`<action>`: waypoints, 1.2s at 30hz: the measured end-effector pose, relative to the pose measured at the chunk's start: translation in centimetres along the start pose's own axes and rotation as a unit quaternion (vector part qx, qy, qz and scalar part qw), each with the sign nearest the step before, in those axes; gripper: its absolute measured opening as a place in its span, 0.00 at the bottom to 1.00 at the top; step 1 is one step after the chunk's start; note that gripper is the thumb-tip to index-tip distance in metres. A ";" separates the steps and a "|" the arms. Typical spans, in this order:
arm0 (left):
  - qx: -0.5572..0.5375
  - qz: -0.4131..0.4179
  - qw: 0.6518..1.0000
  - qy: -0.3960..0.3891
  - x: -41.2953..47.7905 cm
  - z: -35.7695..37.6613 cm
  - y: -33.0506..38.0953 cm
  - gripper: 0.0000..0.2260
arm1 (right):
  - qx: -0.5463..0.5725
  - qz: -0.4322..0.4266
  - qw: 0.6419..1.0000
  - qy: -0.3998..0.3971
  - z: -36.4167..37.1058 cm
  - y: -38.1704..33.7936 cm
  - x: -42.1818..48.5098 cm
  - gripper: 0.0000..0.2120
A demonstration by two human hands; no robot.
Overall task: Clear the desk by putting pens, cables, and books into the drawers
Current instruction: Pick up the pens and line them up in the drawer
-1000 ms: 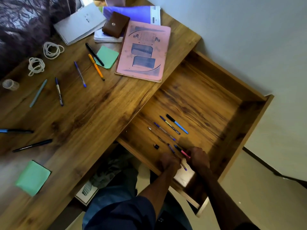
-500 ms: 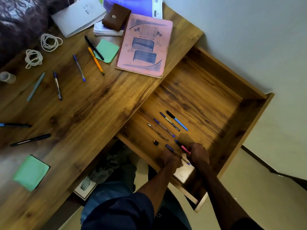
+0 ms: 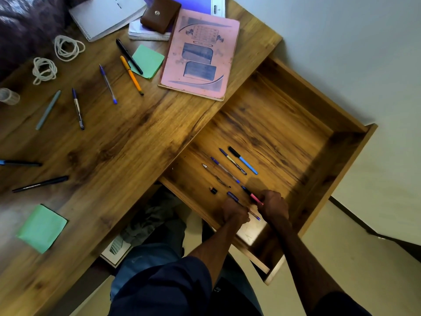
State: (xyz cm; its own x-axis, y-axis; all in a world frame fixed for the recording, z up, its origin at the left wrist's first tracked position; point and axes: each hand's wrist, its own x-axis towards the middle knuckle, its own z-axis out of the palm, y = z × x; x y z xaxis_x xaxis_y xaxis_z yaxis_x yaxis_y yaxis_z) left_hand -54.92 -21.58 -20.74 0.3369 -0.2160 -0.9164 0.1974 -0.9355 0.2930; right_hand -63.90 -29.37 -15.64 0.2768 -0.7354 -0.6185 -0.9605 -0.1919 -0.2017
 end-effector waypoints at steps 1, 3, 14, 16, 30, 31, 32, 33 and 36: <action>0.000 -0.006 1.000 0.006 0.2 0.5 -0.1 0.24 | 0.000 0.000 1.000 0.000 0.0 0.0 0.0 0.06; 0.008 -0.003 1.000 0.015 -1.3 -0.1 0.7 0.24 | -0.004 0.001 1.000 0.002 0.1 0.0 0.0 0.06; -0.032 0.018 0.999 0.022 -1.6 -0.8 0.7 0.18 | -0.006 0.004 1.000 0.012 0.5 -0.3 0.0 0.08; -0.021 0.025 0.999 0.022 -1.6 -1.5 0.7 0.16 | -0.004 0.004 1.000 0.026 0.7 -0.6 -0.1 0.09; 0.092 0.275 0.956 -0.054 -8.3 -15.3 4.7 0.09 | 0.171 -0.095 0.961 0.198 -1.9 -11.0 -3.6 0.09; 0.119 0.308 0.943 -0.040 -9.0 -16.9 4.8 0.09 | 0.184 -0.107 0.955 0.206 -2.2 -12.2 -3.8 0.08; 0.141 0.340 0.930 -0.017 -9.7 -18.8 4.9 0.07 | 0.199 -0.123 0.949 0.213 -2.6 -13.7 -4.1 0.08; 0.156 0.370 0.916 0.012 -10.2 -20.6 4.7 0.06 | 0.209 -0.143 0.942 0.221 -2.9 -15.2 -4.6 0.07; 0.164 0.415 0.890 0.090 -10.9 -25.7 3.6 0.07 | 0.212 -0.195 0.932 0.219 -3.4 -19.8 -5.6 0.06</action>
State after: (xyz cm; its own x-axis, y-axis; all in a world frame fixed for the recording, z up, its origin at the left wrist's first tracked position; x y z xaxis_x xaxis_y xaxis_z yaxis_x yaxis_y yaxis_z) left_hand -34.25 -15.44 -2.69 0.3884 -0.8508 -0.3538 -0.4577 -0.5114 0.7273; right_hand -46.55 -23.69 -5.57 0.4752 -0.8758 -0.0849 -0.6657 -0.2948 -0.6855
